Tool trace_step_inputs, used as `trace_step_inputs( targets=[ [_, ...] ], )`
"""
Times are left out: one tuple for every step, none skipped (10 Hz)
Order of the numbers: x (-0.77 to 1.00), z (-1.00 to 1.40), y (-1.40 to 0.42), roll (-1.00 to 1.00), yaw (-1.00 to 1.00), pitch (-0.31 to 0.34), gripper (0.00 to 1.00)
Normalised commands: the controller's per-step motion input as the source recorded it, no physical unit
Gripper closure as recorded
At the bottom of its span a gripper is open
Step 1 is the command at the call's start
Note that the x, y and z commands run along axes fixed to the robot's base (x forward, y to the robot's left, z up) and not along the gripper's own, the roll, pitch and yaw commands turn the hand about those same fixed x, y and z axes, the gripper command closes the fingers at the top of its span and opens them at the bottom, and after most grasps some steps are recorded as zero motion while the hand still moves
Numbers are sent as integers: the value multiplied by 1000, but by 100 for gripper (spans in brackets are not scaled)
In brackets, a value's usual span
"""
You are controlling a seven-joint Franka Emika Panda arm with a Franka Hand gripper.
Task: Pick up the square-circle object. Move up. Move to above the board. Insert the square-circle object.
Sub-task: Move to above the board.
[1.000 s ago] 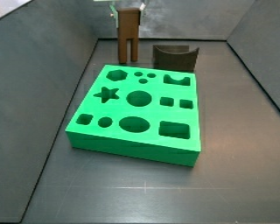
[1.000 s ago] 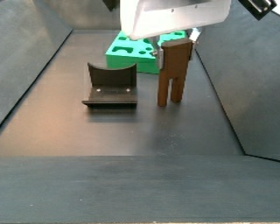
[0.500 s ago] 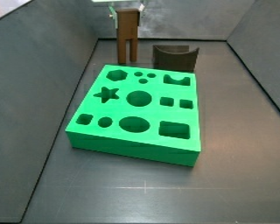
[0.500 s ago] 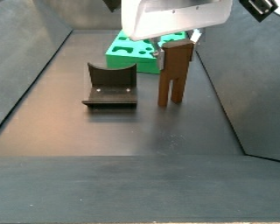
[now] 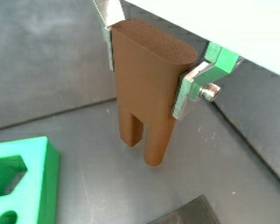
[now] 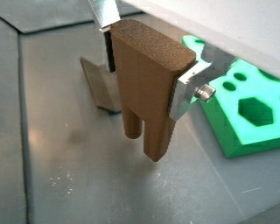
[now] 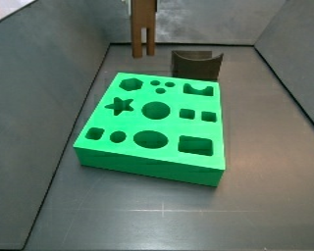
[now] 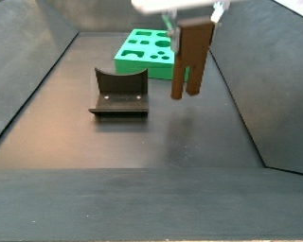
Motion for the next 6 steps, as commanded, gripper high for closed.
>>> trace_step_inputs(
  targets=[
    [-130,1000,49,269,-594,261,100],
    [-129,1000,50,257,-548,259,100],
    [-123,1000,45,217,-447,232,100],
    [-106,1000,39,95,-214,163,100],
    [-99,1000,39,56,-141,146,100],
    [-88,1000,36,15,-70,121,100]
  ],
)
